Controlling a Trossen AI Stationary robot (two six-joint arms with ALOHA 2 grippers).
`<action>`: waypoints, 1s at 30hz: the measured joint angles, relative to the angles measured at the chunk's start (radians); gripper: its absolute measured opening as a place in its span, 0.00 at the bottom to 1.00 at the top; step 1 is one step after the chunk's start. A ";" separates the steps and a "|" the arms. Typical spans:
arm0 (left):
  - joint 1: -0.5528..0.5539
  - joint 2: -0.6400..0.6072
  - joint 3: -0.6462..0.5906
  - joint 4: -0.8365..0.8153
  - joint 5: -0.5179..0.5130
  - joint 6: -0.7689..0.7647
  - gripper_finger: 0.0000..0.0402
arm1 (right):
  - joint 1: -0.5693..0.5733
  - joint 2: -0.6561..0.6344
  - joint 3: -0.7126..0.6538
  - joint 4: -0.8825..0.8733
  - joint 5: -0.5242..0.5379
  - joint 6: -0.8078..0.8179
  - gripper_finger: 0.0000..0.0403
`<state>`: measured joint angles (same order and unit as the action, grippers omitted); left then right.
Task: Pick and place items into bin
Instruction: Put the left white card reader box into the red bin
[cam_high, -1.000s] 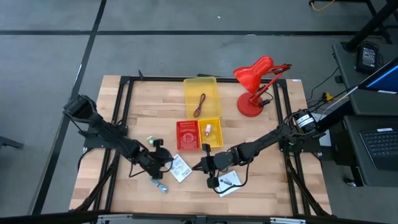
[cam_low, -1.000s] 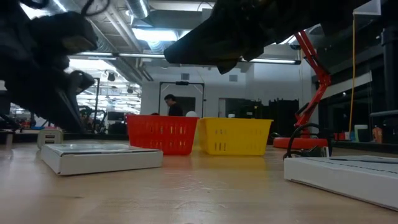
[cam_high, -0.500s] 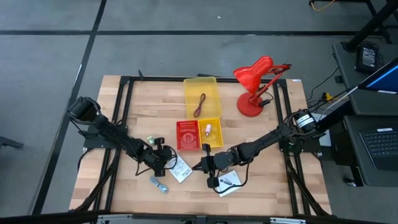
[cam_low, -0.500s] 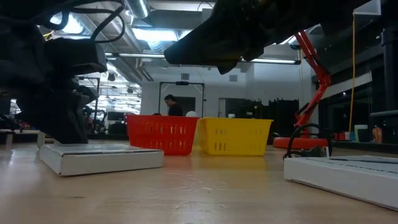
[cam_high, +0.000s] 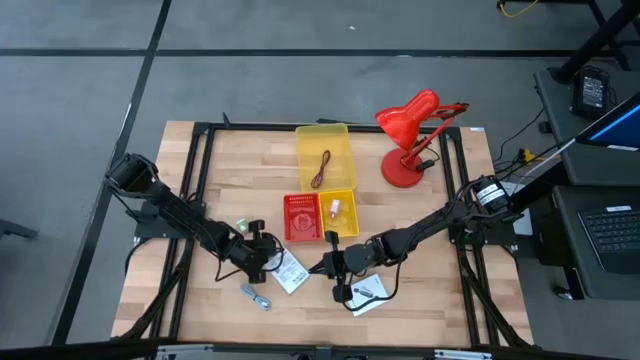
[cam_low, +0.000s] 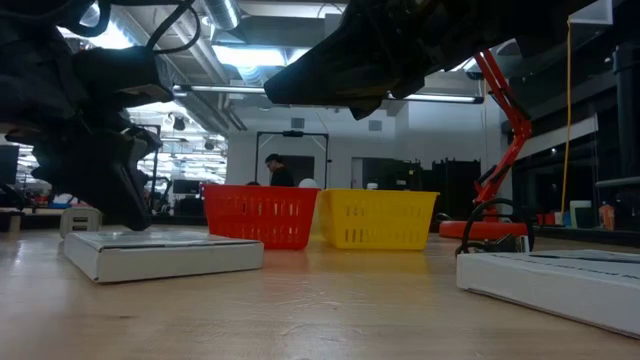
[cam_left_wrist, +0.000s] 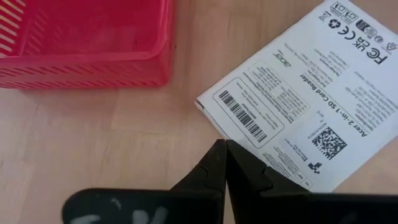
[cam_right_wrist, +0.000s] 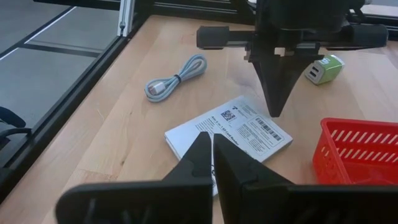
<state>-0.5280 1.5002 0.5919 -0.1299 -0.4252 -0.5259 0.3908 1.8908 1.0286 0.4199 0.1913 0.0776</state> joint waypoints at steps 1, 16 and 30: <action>-0.001 0.000 0.000 0.000 0.000 0.000 0.01 | 0.000 0.000 0.000 0.000 0.000 0.000 0.00; -0.015 -0.001 0.000 0.070 0.018 0.052 0.01 | 0.000 0.000 0.000 -0.034 0.000 0.025 0.00; -0.014 -0.001 0.000 0.051 0.024 0.029 0.01 | 0.000 0.000 0.000 -0.038 0.001 0.026 0.00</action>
<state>-0.5415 1.4994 0.5919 -0.0784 -0.4013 -0.4965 0.3908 1.8908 1.0283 0.3823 0.1924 0.1040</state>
